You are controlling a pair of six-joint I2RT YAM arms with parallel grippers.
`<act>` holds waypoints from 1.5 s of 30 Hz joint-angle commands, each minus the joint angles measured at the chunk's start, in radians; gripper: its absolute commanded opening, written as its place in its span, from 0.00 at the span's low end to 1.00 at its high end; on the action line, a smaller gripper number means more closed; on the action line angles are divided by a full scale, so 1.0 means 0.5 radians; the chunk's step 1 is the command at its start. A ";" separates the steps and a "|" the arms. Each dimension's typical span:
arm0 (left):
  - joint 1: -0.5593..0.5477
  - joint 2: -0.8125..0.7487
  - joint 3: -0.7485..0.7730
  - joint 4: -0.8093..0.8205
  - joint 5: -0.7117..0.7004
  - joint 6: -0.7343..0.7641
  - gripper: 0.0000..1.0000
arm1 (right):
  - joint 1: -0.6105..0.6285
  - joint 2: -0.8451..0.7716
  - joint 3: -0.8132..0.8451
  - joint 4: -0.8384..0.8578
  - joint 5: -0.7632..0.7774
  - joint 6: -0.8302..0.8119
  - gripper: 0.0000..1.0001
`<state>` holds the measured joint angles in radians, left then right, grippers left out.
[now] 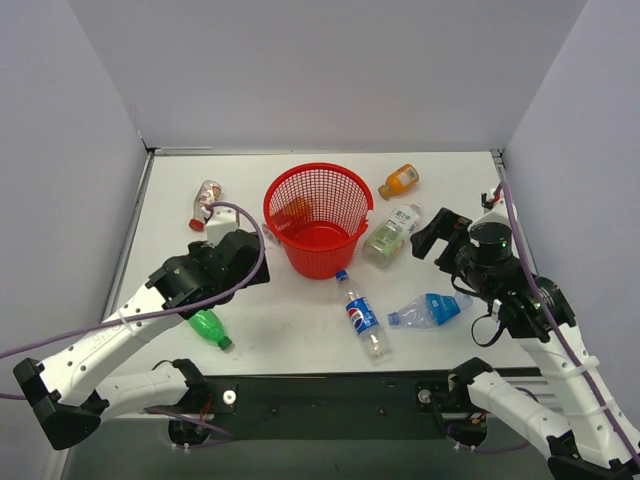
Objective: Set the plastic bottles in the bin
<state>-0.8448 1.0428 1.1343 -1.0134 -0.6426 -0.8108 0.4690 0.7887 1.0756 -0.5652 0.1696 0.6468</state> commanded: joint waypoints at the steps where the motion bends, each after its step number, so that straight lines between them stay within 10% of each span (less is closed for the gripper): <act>1: 0.039 0.016 0.017 -0.127 -0.037 -0.142 0.98 | -0.005 0.015 -0.010 -0.011 -0.014 -0.033 1.00; 24: 1.321 0.004 -0.673 0.109 0.319 -0.351 0.97 | -0.005 -0.092 -0.126 -0.048 -0.081 -0.128 1.00; 34: 1.444 0.283 -0.922 0.517 0.536 -0.394 0.91 | -0.005 -0.099 -0.157 -0.051 -0.121 -0.158 1.00; 41: 1.444 0.207 -0.888 0.582 0.583 -0.287 0.36 | -0.005 -0.126 -0.166 -0.063 -0.130 -0.165 1.00; 45: 1.435 0.023 -0.741 0.573 0.595 -0.103 0.20 | -0.005 -0.126 -0.163 -0.072 -0.127 -0.177 1.00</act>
<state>-0.1291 1.1500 0.6678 -0.7727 -0.3580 -0.9508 0.4690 0.7326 0.9977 -0.5919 0.1074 0.5735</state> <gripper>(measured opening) 0.393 0.999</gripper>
